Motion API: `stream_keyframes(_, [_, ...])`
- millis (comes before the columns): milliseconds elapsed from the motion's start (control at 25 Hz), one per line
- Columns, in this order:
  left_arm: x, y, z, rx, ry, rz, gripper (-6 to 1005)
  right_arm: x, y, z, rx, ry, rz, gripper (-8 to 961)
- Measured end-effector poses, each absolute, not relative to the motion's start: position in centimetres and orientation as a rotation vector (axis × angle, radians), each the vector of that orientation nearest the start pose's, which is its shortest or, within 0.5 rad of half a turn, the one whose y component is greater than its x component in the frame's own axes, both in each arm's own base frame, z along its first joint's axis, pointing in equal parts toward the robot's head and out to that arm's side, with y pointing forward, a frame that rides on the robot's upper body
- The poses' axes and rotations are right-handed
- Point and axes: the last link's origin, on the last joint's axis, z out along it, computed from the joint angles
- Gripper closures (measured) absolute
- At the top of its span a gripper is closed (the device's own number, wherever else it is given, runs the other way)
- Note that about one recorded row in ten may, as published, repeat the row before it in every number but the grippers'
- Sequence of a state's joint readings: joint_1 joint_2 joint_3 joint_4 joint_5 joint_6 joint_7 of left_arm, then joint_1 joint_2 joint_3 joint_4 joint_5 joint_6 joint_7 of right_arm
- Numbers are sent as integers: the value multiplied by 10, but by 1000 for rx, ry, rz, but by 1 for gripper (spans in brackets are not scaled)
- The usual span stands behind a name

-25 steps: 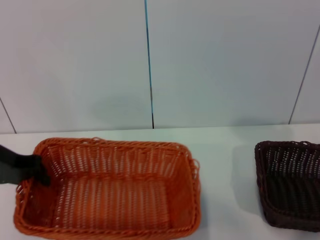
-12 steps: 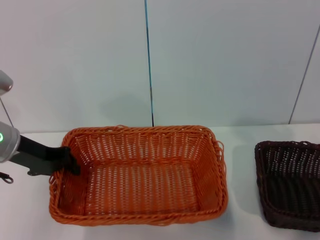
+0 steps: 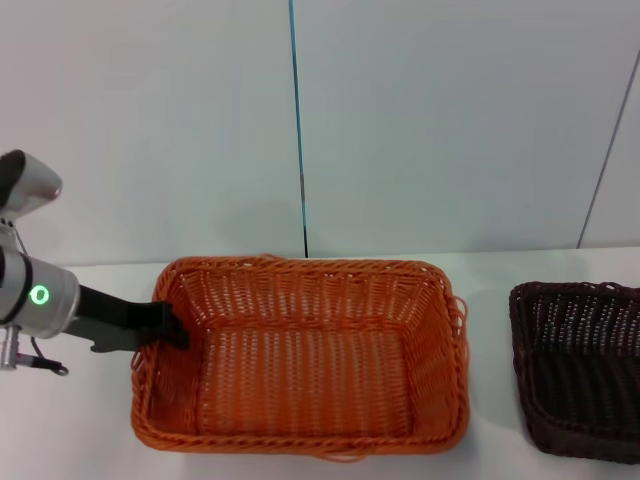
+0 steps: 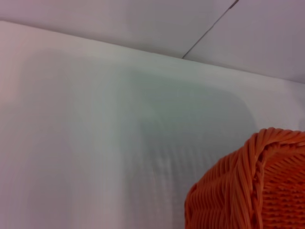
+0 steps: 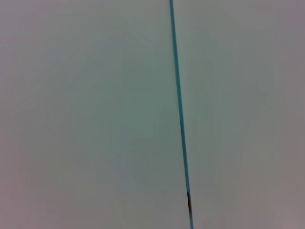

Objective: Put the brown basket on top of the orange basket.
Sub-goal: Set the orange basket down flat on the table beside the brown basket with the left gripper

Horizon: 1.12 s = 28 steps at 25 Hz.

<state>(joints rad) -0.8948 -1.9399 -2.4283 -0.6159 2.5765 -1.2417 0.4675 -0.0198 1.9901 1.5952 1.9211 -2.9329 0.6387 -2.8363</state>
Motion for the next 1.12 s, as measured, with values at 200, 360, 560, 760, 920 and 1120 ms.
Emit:
stream_keyframes(200, [-242, 443, 34, -2075, -1704, -126, 866, 207, 331, 141, 1503, 2379, 2168, 55])
stream_keyframes(360, [-244, 443, 25, -2088, -1673, -126, 866, 208, 331, 140, 1508, 2375, 2167, 55])
stream_keyframes(560, [-245, 444, 16, -2081, -1648, -137, 867, 209, 333, 139, 1516, 2371, 2160, 56])
stream_keyframes(760, [-248, 442, 12, -2076, -1643, -142, 867, 210, 333, 139, 1518, 2368, 2161, 56])
stream_keyframes(920, [-249, 441, 9, -2069, -1654, -152, 867, 210, 333, 138, 1518, 2369, 2159, 57])
stream_keyframes(1120, [-255, 440, 9, -1982, -1756, -164, 867, 210, 333, 138, 1519, 2370, 2156, 57])
